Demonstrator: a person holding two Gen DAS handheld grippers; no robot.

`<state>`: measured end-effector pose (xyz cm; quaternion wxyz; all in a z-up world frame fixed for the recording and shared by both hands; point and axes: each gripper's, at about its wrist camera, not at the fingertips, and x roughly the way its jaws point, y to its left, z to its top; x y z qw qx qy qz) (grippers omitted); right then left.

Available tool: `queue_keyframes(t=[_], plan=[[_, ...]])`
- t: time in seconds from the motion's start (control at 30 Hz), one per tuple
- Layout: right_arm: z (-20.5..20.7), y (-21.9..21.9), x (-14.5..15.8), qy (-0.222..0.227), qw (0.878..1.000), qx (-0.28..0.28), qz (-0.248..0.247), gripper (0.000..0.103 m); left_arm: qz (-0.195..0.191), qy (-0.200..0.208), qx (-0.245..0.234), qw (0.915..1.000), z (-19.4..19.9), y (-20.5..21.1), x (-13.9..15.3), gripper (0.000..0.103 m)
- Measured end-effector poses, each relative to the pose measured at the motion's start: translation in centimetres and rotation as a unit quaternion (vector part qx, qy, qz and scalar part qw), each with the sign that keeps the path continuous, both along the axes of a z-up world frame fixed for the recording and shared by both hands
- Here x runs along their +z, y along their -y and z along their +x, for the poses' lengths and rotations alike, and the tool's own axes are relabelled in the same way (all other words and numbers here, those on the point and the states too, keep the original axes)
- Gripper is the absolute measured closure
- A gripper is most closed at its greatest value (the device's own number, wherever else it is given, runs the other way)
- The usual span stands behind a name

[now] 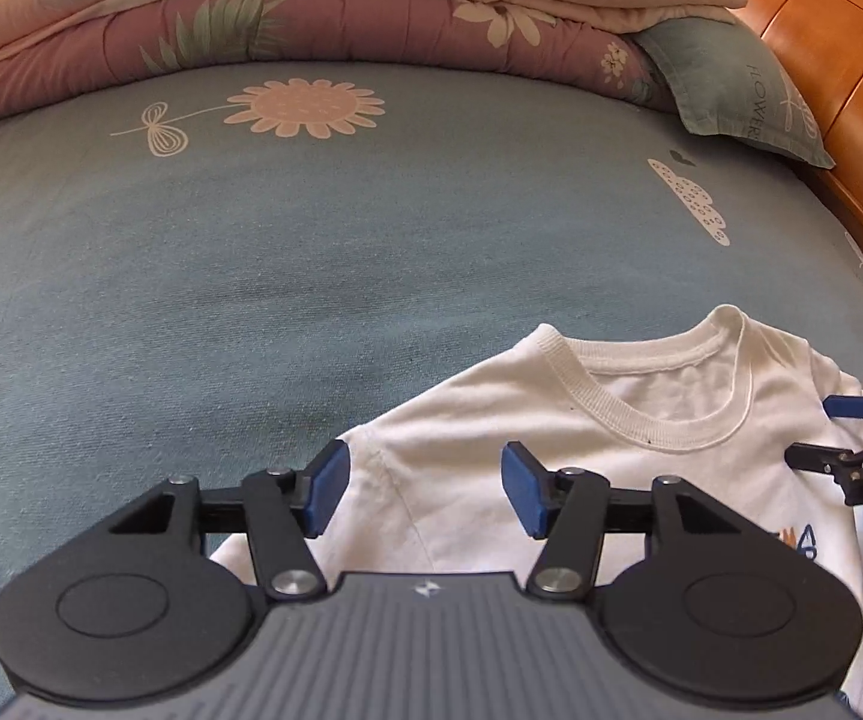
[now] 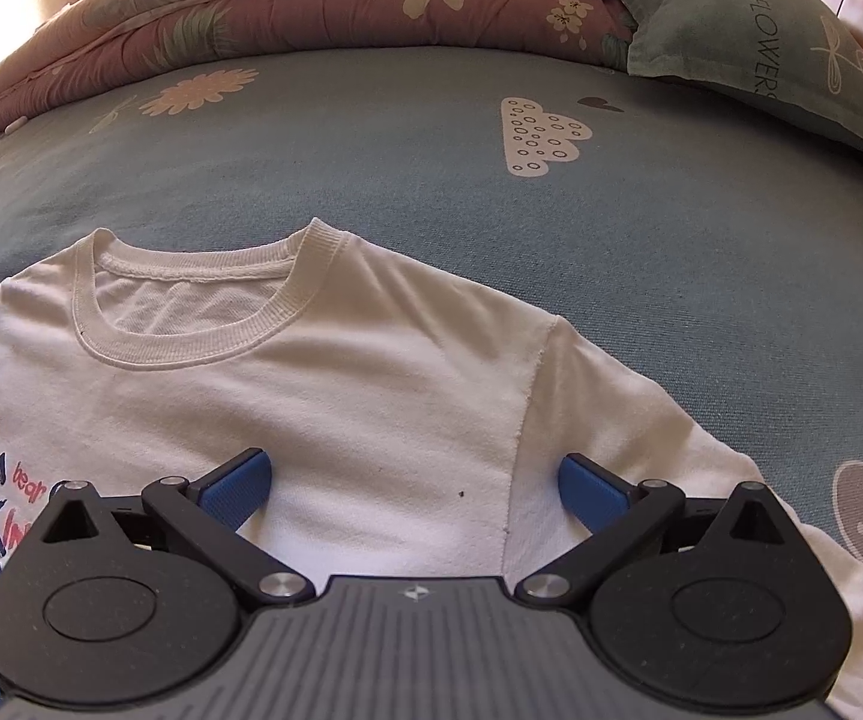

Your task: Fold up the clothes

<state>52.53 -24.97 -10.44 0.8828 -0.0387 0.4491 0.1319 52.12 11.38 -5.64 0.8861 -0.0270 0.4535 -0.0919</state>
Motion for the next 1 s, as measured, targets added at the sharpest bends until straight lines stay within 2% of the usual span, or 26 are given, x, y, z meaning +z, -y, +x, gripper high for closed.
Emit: queue_keyframes(t=[0.13, 0.23, 0.33, 0.43, 0.5, 0.6, 0.7, 0.8, 1.0], plan=[[-1.1, 0.4, 1.3, -0.02, 1.0, -0.005, 0.022, 0.0, 0.021, 0.008, 0.007, 0.9997, -4.0, 0.2, 1.2, 0.046], [-3.4, 0.5, 2.6, -0.019, 0.999, -0.002, 0.043, 0.0, 0.026, -0.007, 0.011, 0.9996, -6.6, 0.2, 1.0, 0.045], [-6.5, 0.1, 3.4, -0.037, 0.998, 0.01, 0.056, 0.0, 0.032, -0.045, 0.016, 0.9983, -8.1, 0.2, -0.3, 0.044], [-9.7, -0.6, 3.3, -0.066, 0.996, 0.027, 0.048, 0.0, 0.076, -0.079, 0.016, 0.9938, -9.1, 0.6, -1.7, 0.045], [-11.8, -0.7, 3.3, -0.085, 0.995, 0.036, 0.047, 0.0, 0.065, -0.08, 0.019, 0.9945, -10.1, 0.5, -1.4, 0.046], [-14.7, -0.2, 3.5, -0.112, 0.991, 0.038, 0.065, 0.0, 0.038, -0.078, 0.025, 0.9959, -11.7, 0.3, -0.5, 0.042], [-17.2, 0.6, 3.7, -0.141, 0.986, 0.02, 0.092, 0.0, 0.038, -0.089, 0.027, 0.995, -13.3, 0.8, -0.2, 0.041], [-19.2, 0.4, 4.3, -0.143, 0.985, 0.02, 0.091, 0.0, 0.028, -0.105, 0.03, 0.9936, -14.8, 1.3, 0.2, 0.041], [-21.5, -1.5, 7.5, -0.092, 0.988, 0.081, 0.09, 0.0, 0.028, -0.132, 0.019, 0.9906, -18.6, 2.5, 1.4, 0.041]])
